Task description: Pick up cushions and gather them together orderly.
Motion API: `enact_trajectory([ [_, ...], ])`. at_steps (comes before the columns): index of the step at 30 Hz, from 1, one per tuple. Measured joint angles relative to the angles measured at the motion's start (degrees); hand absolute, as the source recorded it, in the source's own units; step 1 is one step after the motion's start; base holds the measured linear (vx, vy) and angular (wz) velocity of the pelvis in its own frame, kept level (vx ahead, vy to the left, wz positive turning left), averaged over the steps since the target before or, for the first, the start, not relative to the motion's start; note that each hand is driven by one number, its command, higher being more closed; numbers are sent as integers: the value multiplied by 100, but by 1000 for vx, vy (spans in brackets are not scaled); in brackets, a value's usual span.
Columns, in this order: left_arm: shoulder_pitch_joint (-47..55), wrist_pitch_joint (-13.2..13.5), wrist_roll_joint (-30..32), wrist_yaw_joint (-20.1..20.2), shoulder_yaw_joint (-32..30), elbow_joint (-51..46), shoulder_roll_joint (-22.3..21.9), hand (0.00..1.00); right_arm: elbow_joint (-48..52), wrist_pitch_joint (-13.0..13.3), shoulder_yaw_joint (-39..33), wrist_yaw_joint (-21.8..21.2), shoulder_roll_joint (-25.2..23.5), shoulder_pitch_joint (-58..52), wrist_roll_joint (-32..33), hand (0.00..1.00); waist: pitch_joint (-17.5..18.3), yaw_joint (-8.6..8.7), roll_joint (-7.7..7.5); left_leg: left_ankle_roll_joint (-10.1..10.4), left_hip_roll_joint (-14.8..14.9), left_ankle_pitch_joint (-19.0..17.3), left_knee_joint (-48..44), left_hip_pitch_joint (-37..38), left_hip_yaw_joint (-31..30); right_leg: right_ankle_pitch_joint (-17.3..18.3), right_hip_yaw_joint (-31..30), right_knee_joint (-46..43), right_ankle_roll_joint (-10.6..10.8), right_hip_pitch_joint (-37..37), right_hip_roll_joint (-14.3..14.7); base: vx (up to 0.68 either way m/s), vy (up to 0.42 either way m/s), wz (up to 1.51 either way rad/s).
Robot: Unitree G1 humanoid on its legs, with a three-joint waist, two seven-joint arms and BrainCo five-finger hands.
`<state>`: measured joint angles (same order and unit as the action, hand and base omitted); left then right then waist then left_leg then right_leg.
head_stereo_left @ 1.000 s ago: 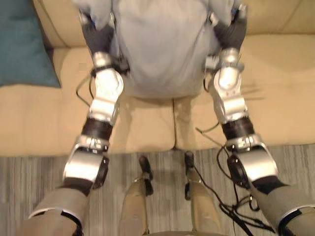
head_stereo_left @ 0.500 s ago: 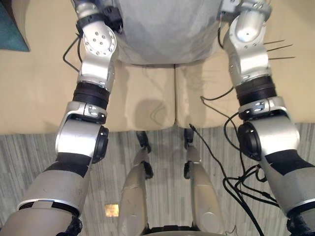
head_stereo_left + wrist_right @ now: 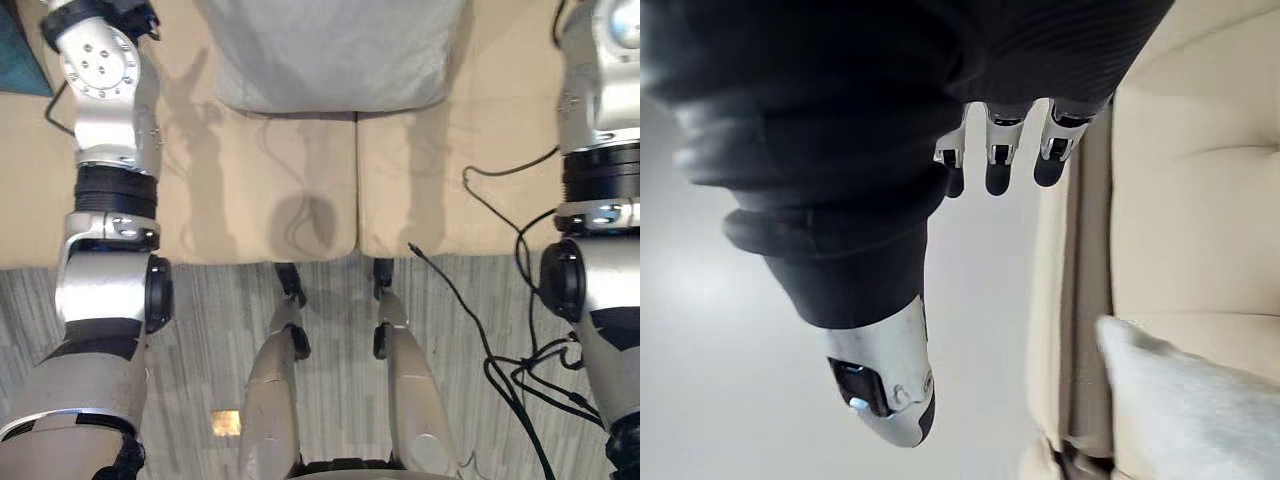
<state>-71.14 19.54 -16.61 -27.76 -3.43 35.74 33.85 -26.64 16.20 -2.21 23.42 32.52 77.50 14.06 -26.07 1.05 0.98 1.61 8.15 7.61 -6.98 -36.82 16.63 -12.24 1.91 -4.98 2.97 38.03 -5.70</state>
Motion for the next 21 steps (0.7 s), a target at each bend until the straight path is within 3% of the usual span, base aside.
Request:
enact_trajectory([
  [5,1295,114,-80,220,-194,-980,44,0,1088,144,55,-446,143,-1490,441,0,10,-85,1,27,36,-30,33,209,98,174,-2,6,-17,-226,8,-44,-38,4],
  [7,2172,130,-54,392,-192,-1352,-133,0,1405,144,75,-671,79,-2460,437,0,35,-127,-5,36,83,-52,31,382,107,219,2,11,-42,-404,55,-7,-64,-4],
  [9,3430,172,-38,551,-184,-1554,-683,0,1563,154,60,-902,-292,-3702,432,0,321,-159,-7,46,114,-96,33,429,123,288,-9,17,-62,-431,88,21,-73,-7],
  [13,5408,101,158,988,125,-1552,-1823,0,1565,134,67,-1313,-1157,-5801,330,0,383,-179,-12,105,172,-224,-11,825,145,417,-19,16,-60,-837,147,55,-68,-7],
  [16,6704,37,565,1598,404,-938,-2342,0,1113,108,105,-1762,-1702,-7361,-303,0,600,-166,-11,159,170,-342,34,1336,140,612,-3,-10,-53,-1302,179,77,-63,-3],
  [21,7650,-103,1096,2015,295,610,-2477,0,-392,62,102,-2118,-1932,-8591,-1249,0,1410,-99,-38,223,66,-389,410,2209,65,1060,109,-171,70,-1977,157,99,-38,10],
])
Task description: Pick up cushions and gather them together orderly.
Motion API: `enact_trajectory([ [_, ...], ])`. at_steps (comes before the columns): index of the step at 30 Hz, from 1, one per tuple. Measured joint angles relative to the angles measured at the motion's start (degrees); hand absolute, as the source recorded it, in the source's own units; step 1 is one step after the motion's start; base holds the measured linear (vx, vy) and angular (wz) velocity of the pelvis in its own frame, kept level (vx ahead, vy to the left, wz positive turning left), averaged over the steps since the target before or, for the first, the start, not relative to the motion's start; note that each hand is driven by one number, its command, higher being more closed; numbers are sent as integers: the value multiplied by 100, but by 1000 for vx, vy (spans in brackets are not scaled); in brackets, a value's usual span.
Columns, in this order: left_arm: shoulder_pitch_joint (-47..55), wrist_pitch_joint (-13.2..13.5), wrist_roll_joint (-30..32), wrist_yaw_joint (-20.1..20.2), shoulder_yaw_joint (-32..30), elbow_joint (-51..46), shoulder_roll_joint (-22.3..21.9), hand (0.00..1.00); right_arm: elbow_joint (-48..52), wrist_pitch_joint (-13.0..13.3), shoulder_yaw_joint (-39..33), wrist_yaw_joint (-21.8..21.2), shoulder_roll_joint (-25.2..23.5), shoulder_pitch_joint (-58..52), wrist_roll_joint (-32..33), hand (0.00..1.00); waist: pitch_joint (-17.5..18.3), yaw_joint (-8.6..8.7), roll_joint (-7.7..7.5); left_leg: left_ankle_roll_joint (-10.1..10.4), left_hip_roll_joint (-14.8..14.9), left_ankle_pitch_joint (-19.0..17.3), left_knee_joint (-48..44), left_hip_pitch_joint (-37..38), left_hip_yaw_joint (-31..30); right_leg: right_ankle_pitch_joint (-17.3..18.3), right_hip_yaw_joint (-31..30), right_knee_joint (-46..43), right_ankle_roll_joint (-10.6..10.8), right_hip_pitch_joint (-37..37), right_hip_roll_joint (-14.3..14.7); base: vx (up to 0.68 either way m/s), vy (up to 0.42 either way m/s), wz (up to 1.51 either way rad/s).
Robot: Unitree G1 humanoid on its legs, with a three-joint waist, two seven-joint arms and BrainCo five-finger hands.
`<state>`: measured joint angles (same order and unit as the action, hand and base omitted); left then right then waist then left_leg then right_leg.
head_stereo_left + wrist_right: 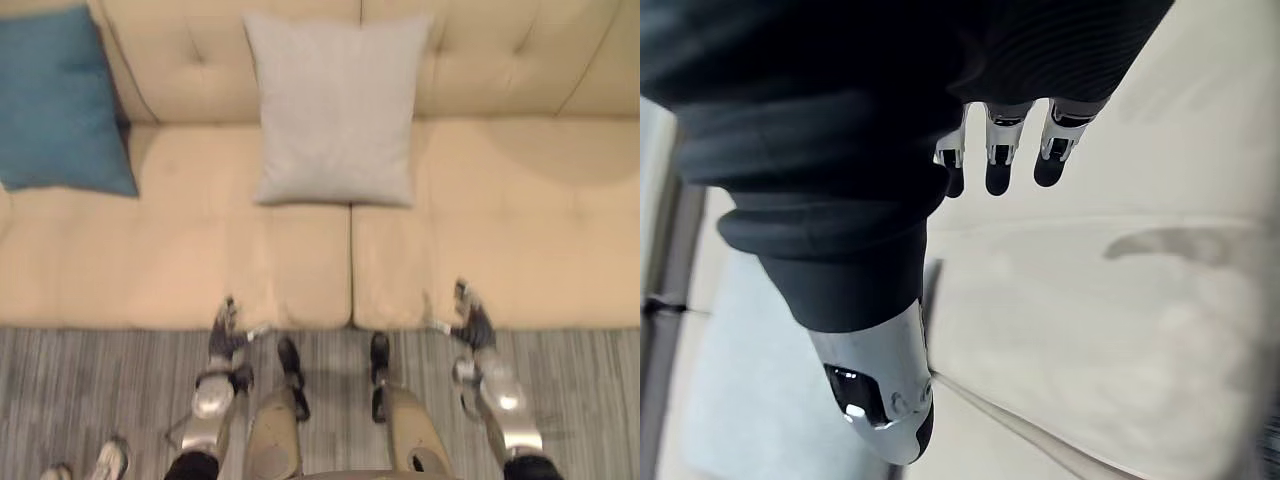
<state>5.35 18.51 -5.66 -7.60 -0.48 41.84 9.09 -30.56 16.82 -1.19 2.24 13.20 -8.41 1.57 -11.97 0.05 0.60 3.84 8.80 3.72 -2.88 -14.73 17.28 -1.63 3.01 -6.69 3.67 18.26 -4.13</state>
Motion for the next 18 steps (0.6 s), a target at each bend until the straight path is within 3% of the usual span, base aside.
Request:
enact_trajectory([
  [5,566,-288,303,246,-430,1125,-23,0,-1570,-258,-308,-110,-39,-193,-683,0,391,64,-72,16,-167,-15,484,828,48,83,-108,115,61,-578,-58,67,33,-10],
  [10,681,-390,306,380,-466,1336,-137,0,-1871,-493,-520,-103,-53,-315,-896,0,532,84,-82,17,-319,-15,738,1467,287,120,-347,85,142,-894,-133,31,53,-23],
  [14,481,-397,302,382,-395,1265,-155,0,-1851,-509,-504,-92,-161,-191,-874,0,509,77,-193,-57,-371,-65,574,1342,487,31,-539,-60,227,-707,-194,-17,37,-25],
  [15,390,-408,302,382,-386,1172,-142,0,-1798,-528,-497,-92,-235,-166,-862,0,524,79,-259,-173,-359,-125,269,1091,535,-101,-549,-115,313,-549,-229,-88,-6,-31],
  [16,303,-417,295,378,-365,864,-183,0,-1716,-574,-493,-98,-299,-121,-777,0,512,22,-211,-318,-77,-280,-178,732,670,-501,-508,-92,475,-310,-134,-99,0,-36],
  [17,295,-408,295,378,-388,768,-205,0,-1718,-607,-498,-97,-338,-50,-753,0,462,-19,-147,-342,33,-303,-259,664,708,-375,-392,-391,359,-209,-153,-116,-7,-29],
  [18,215,-407,290,373,-400,664,-196,0,-1697,-615,-486,-98,-403,2,-637,0,405,0,-144,-370,100,-325,-401,598,676,230,-122,-1711,46,30,-217,-79,-12,11],
])
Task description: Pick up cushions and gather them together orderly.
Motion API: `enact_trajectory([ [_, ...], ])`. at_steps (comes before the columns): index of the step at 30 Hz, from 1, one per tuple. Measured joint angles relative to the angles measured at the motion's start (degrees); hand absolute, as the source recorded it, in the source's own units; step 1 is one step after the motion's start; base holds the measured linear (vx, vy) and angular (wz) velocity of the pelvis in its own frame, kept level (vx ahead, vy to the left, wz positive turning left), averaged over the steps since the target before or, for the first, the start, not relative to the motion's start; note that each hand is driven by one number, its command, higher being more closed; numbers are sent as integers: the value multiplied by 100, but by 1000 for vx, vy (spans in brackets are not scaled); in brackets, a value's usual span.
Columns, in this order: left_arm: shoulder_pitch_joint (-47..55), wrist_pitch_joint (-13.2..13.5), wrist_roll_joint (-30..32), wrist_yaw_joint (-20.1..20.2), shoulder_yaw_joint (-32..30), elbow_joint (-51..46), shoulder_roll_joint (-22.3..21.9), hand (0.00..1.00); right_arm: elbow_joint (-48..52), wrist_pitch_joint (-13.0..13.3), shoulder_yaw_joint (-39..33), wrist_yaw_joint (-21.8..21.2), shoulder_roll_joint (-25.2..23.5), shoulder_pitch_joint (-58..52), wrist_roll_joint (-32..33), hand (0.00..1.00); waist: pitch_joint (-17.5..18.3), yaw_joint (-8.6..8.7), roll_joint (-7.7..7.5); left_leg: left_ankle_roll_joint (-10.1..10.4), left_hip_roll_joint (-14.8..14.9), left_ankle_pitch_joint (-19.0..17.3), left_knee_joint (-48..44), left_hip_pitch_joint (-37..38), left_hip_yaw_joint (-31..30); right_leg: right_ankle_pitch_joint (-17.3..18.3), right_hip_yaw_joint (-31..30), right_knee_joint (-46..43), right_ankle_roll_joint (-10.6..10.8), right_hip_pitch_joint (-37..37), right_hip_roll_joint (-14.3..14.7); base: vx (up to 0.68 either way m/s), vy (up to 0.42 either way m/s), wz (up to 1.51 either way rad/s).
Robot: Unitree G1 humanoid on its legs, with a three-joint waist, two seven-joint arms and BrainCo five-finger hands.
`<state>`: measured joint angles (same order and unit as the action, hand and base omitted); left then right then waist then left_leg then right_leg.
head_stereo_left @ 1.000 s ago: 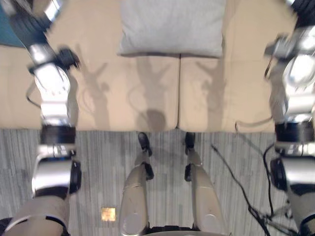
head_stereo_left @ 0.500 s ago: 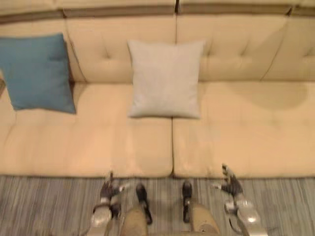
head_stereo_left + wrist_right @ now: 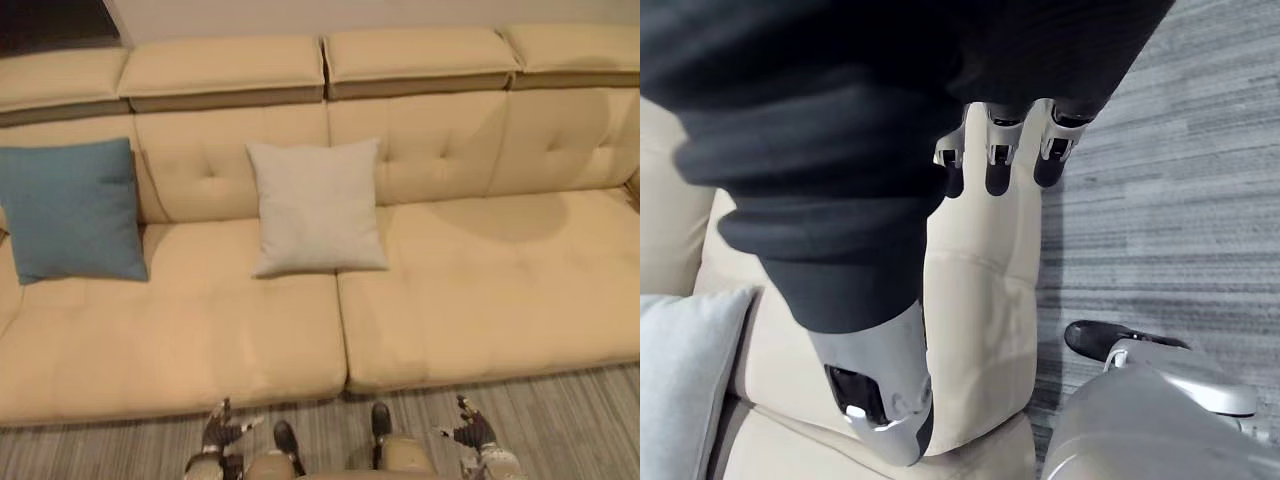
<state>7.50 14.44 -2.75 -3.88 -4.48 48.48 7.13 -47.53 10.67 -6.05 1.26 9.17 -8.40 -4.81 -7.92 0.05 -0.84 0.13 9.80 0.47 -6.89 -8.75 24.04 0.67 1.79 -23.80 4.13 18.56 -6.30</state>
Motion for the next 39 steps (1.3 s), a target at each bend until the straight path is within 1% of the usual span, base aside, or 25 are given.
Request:
enact_trajectory([
  [1,11,-7,-2,-3,47,-172,17,0,21,0,8,0,-65,-78,44,0,-18,10,-13,-26,6,-16,-102,52,-67,511,83,-1262,-16,56,-136,-71,-51,24],
  [2,35,-7,-4,-2,48,-261,16,0,58,1,13,-1,-103,-121,72,0,-9,10,-54,-27,2,-17,-158,51,-117,650,88,-1768,50,26,-217,-91,-129,29],
  [3,51,-12,-6,-1,52,-379,42,0,115,5,37,-9,-160,-177,109,0,39,-57,-174,-24,6,-13,-332,-22,-177,764,24,-2373,197,-186,-345,-112,-187,18],
  [4,51,-12,-7,-8,48,-482,63,0,193,12,41,-7,-176,-167,177,0,98,-101,-270,-20,27,-9,-573,-229,-212,802,-114,-2403,275,-373,-393,-184,-257,15],
  [5,45,-12,-9,-14,39,-534,69,0,213,18,36,-4,-174,-109,207,0,120,-109,-310,-5,62,1,-718,-382,-233,1012,-177,-2190,394,-458,-350,-254,-243,6],
  [6,4,-21,-22,-17,27,-565,6,0,240,22,24,10,-74,64,250,0,64,-112,-194,122,216,106,-814,-600,-299,1260,-97,-1757,429,-544,-146,-306,-219,-11],
  [7,25,-20,-52,-9,59,-601,-142,0,269,22,23,32,-20,136,256,0,46,-160,-19,185,360,297,-678,-710,-311,1422,14,-1222,311,-668,22,-277,-167,-25],
  [8,44,-15,-57,-13,80,-627,-202,0,330,23,28,64,-12,139,264,0,55,-216,8,227,422,395,-588,-776,-290,1583,87,-944,187,-739,71,-297,-198,-34],
  [9,26,-24,-61,-24,212,-610,-217,0,365,34,32,118,-35,164,288,0,19,-271,1,280,415,574,-492,-929,-249,1881,213,-528,-126,-734,123,-340,-215,-14],
  [10,2,-47,-63,-22,296,-594,-310,0,321,17,23,144,28,235,336,0,-107,-225,217,338,532,701,-331,-997,-353,1838,327,-413,-207,-723,239,-363,-182,6],
  [11,9,-46,-63,-21,326,-612,-336,0,319,8,16,158,31,215,385,0,-138,-198,263,376,541,670,-182,-974,-364,1808,397,-379,-254,-707,273,-369,-129,29],
  [12,24,-45,-61,-33,341,-618,-362,0,312,1,12,194,9,135,447,0,-168,-138,197,575,532,537,14,-927,-369,1715,470,-294,-337,-647,266,-314,-85,20],
  [14,106,-43,-51,-33,355,-620,-360,0,287,2,-19,241,3,122,456,0,-164,-90,198,543,497,519,-383,-879,-402,1575,426,-132,-460,-608,247,-242,-68,-6],
  [16,171,-42,-52,-39,365,-642,-355,0,302,3,-30,244,17,119,466,0,-152,-102,203,425,308,-50,-1054,-712,-632,1368,168,-40,-405,-452,237,-127,2,-45],
  [18,239,-42,-52,-38,367,-643,-360,0,379,3,-70,236,7,138,465,0,-147,-124,214,482,203,-442,-1096,-490,-826,1258,-69,-51,-316,-334,276,-78,56,-58],
  [23,247,-38,-46,-31,391,-640,-356,0,400,9,-109,232,-151,-34,472,0,-21,-66,122,461,-85,-671,-685,-102,-715,1031,-452,405,-29,-476,188,-59,130,-46],
  [28,224,-49,108,-28,450,-623,-343,0,516,10,-298,234,-305,-113,604,0,29,83,74,340,-151,-775,-818,5,-345,594,-947,886,75,-537,229,65,122,-54],
  [32,119,-45,220,-35,506,-621,-347,0,885,105,-302,238,-404,-42,782,0,25,111,128,317,63,-1131,-1113,270,11,3,-1750,1243,143,-426,595,79,61,-177],
  [33,-12,-43,244,-62,522,-624,-344,0,867,128,-273,240,-408,46,887,0,19,143,161,311,233,-1234,-1208,321,432,-421,-1626,1325,91,-176,784,-18,26,-194],
  [34,-90,-43,243,-84,525,-635,-297,0,851,128,-217,244,-414,132,899,0,12,158,156,306,356,-1243,-1189,394,699,-712,-1355,1465,-31,-95,839,-37,-13,-222],
  [35,-120,-47,243,-120,589,-645,-207,0,861,141,-172,246,-414,258,924,0,-53,231,221,271,426,-1294,-1128,523,1012,-635,-611,1461,-294,-21,758,-29,-52,-219],
  [36,-213,-53,242,-136,712,-719,-103,0,850,138,-176,260,-413,314,944,0,-14,308,104,355,408,-1443,-1096,818,1634,43,1062,1048,-788,43,417,0,-61,-230],
  [37,-256,-55,238,-156,773,-778,-146,0,847,142,-167,275,-326,378,946,0,-47,300,216,368,525,-1544,-1150,1025,2075,290,2090,894,-952,-42,135,21,-36,-209],
  [38,-245,-54,236,-153,854,-841,-139,0,836,144,-126,300,-272,413,947,0,-67,283,287,388,553,-1568,-1128,1155,2280,391,2741,820,-1040,-142,-29,61,-51,-224],
  [39,-289,-39,234,-141,951,-998,-123,0,833,143,-35,357,-209,455,940,0,-44,271,339,493,552,-1627,-1038,1408,2751,433,3740,708,-1027,-322,-298,95,-95,-228],
])
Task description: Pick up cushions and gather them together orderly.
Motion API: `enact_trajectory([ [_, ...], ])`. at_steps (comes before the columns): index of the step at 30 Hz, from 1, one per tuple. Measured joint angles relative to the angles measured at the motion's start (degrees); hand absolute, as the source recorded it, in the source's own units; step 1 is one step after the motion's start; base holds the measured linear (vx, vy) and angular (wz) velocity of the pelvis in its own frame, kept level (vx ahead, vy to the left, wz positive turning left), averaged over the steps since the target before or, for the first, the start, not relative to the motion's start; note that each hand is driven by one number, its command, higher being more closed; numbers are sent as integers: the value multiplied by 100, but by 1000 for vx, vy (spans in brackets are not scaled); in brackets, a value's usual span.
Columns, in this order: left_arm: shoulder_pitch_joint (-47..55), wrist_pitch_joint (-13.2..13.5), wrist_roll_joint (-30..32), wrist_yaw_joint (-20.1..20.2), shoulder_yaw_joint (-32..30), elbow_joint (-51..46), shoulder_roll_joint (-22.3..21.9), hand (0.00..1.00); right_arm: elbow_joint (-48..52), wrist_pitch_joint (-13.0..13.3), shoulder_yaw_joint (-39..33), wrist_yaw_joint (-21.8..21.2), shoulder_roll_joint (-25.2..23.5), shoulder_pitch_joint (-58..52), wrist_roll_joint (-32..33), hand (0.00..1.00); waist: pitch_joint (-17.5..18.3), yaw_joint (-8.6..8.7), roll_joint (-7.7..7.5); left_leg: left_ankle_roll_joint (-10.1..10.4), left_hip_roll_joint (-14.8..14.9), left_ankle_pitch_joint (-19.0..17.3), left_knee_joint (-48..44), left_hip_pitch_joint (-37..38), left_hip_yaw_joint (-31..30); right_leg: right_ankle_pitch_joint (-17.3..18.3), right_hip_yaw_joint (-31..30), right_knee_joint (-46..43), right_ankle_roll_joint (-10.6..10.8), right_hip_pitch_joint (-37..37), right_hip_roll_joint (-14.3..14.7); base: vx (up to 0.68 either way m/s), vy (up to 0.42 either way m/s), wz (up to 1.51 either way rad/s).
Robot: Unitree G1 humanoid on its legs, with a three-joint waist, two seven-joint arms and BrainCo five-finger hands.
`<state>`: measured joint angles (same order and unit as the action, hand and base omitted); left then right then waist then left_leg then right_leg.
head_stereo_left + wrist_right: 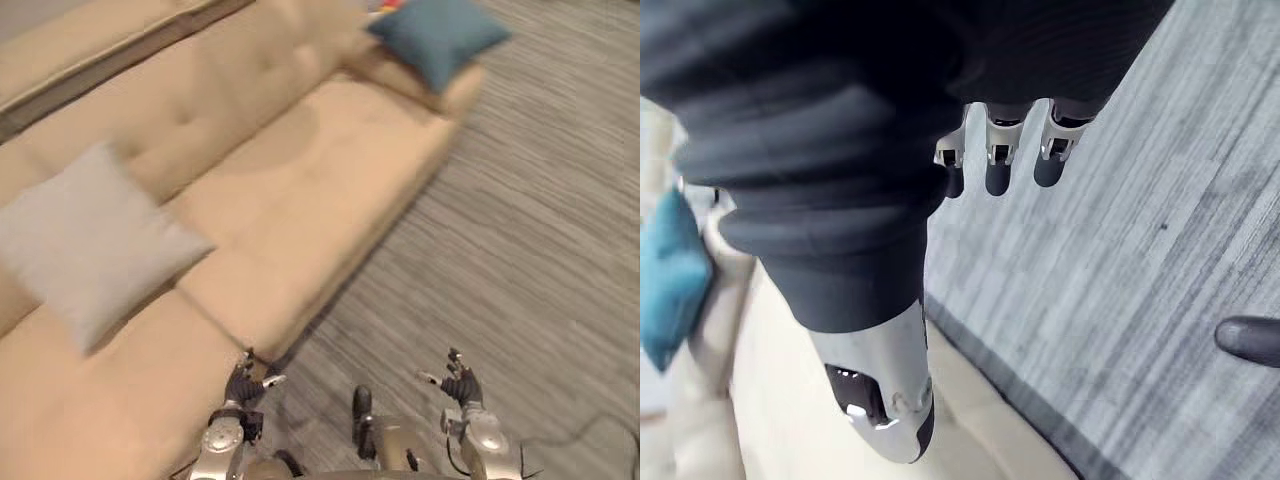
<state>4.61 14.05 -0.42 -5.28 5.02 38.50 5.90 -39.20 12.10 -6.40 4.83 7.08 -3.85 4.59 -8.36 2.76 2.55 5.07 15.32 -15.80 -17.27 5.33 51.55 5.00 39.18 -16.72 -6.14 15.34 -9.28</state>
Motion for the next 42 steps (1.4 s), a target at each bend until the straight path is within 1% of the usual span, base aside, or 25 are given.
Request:
enact_trajectory([
  [4,-245,-27,-3,-1,25,16,2,0,10,0,62,9,16,-1,-27,0,2,33,49,195,123,81,-186,352,296,99,-504,-161,45,202,362,177,-170,-172],
  [5,-334,-28,0,-2,101,20,1,0,13,1,63,5,26,-10,-34,0,8,75,57,275,365,141,-740,348,230,194,-737,-226,27,188,502,245,-144,-132],
  [7,-424,-28,5,3,173,29,-57,0,11,0,136,9,17,-21,-64,0,5,139,75,-25,891,555,-2080,153,-195,303,-1129,-195,-40,39,749,276,-113,-129],
  [8,-433,-23,2,-3,216,29,-144,0,8,-3,276,39,25,-40,-70,0,-3,122,75,-331,1054,551,-3005,-188,-912,398,-1454,-137,-116,-121,895,280,-43,-138],
  [10,-332,-24,-6,-46,218,37,-244,0,3,-4,561,60,68,30,-73,0,-37,-58,39,-184,426,207,-3994,-1140,-2729,495,-2120,-58,-134,-439,1016,286,33,-164],
  [13,-59,-22,-53,-148,217,31,-217,0,-60,-8,844,76,53,85,-76,0,-116,-282,-28,-245,-277,58,-3741,-2033,-3710,588,-2770,115,10,-908,1025,262,122,-121],
  [15,154,-22,-113,-206,211,10,-222,0,-85,-8,969,117,84,152,-92,0,-148,-441,29,-198,-711,86,-2730,-2640,-4186,687,-3066,283,177,-1195,953,333,214,-74],
  [17,310,-36,-118,-243,179,15,-240,0,-140,-2,915,154,97,254,-220,0,-160,-587,129,239,-982,441,-984,-2869,-4262,786,-3201,572,344,-1561,920,465,284,-51],
  [18,347,-50,-121,-247,121,33,-211,0,-287,-7,924,178,100,329,-258,0,-126,-755,142,22,-977,1067,-415,-2836,-4149,908,-3305,665,475,-1726,955,482,249,-42],
  [19,354,-63,-124,-246,100,44,-193,0,-344,-13,931,178,74,358,-266,0,-73,-815,78,-253,-1040,1208,-475,-2851,-4124,997,-3346,655,505,-1753,911,563,255,-18],
  [21,308,-101,-128,-243,-54,123,-127,0,-408,-4,920,182,-5,388,-289,0,54,-801,-314,-830,-1385,864,-698,-2891,-4111,1266,-3280,100,878,-1693,560,577,194,26],
  [22,290,-134,-146,-248,-97,178,-154,0,-509,-7,884,176,9,469,-294,0,52,-805,-363,-976,-1452,647,-871,-2805,-4096,1258,-3323,-940,1099,-1340,419,644,202,25],
  [24,329,-142,-169,-233,-46,263,-130,0,-517,-10,799,169,-43,464,-301,0,30,-792,-418,-1047,-1590,370,-911,-2388,-4089,854,-3387,-2494,1890,-887,166,697,235,24],
  [25,392,-205,-169,-237,70,273,-120,0,-616,-11,790,159,-92,445,-323,0,23,-698,-414,-1124,-1736,116,-841,-1774,-4188,858,-3162,-3919,1738,-578,-153,642,172,28],
  [27,458,-227,-170,-245,123,271,-115,0,-698,-14,802,139,-110,440,-457,0,19,-682,-317,-1120,-1777,30,-454,-1009,-4193,1117,-2653,-4241,1154,-273,-421,660,134,9],
  [31,125,-232,-167,-248,162,275,-123,0,-706,-8,800,119,49,581,-471,0,-129,-603,-53,-1084,-1685,27,304,-118,-4480,1223,-2155,-2587,897,627,-178,551,44,25],
  [33,-109,-229,-156,-254,167,282,-122,0,-705,-25,747,119,187,574,-469,0,-236,-445,82,-791,-1546,-108,556,298,-4742,385,-2433,-408,1058,907,171,575,-28,68],
  [35,-173,-228,-136,-273,156,330,-71,0,-698,-89,689,123,146,559,-467,0,-256,-358,-34,-458,-1539,-299,636,686,-4921,-517,-2725,935,1059,907,277,667,-134,73],
  [36,-132,-228,-113,-277,158,411,-15,0,-684,-140,685,123,100,483,-467,0,-192,-328,-166,-215,-1524,-455,486,949,-5127,-919,-2948,914,827,934,309,870,-239,84],
  [37,-133,-230,-114,-287,165,448,-35,0,-670,-140,644,124,100,429,-466,0,-150,-286,-119,-142,-1416,-499,152,931,-5254,-1348,-2963,486,728,987,310,903,-301,93],
  [38,-148,-227,-117,-306,176,455,-185,0,-666,-144,599,114,150,406,-462,0,-91,-230,145,39,-1108,-387,-844,573,-5290,-1181,-2712,-62,648,984,405,604,-206,65],
  [39,-148,-218,-116,-311,156,452,-228,0,-659,-145,600,115,151,419,-460,0,-81,-242,210,237,-968,-158,-1436,301,-5226,-1001,-2654,-144,598,923,468,730,-267,42],
  [40,-171,-223,-120,-344,79,467,-317,0,-653,-149,686,114,154,511,-456,0,-153,-353,269,318,-630,871,-2881,-405,-4972,-762,-2598,-73,498,623,619,710,-259,7],
  [41,-167,-224,-132,-350,46,463,-350,0,-653,-149,730,119,144,575,-427,0,-204,-434,312,220,-329,826,-3747,-814,-4746,-692,-2552,115,442,292,752,818,-292,-3],
  [42,-199,-231,-175,-350,46,461,-346,0,-652,-146,727,142,119,599,-329,0,-247,-519,298,-171,-29,579,-4545,-1241,-4449,-612,-2535,373,383,-156,852,781,-227,-4],
])
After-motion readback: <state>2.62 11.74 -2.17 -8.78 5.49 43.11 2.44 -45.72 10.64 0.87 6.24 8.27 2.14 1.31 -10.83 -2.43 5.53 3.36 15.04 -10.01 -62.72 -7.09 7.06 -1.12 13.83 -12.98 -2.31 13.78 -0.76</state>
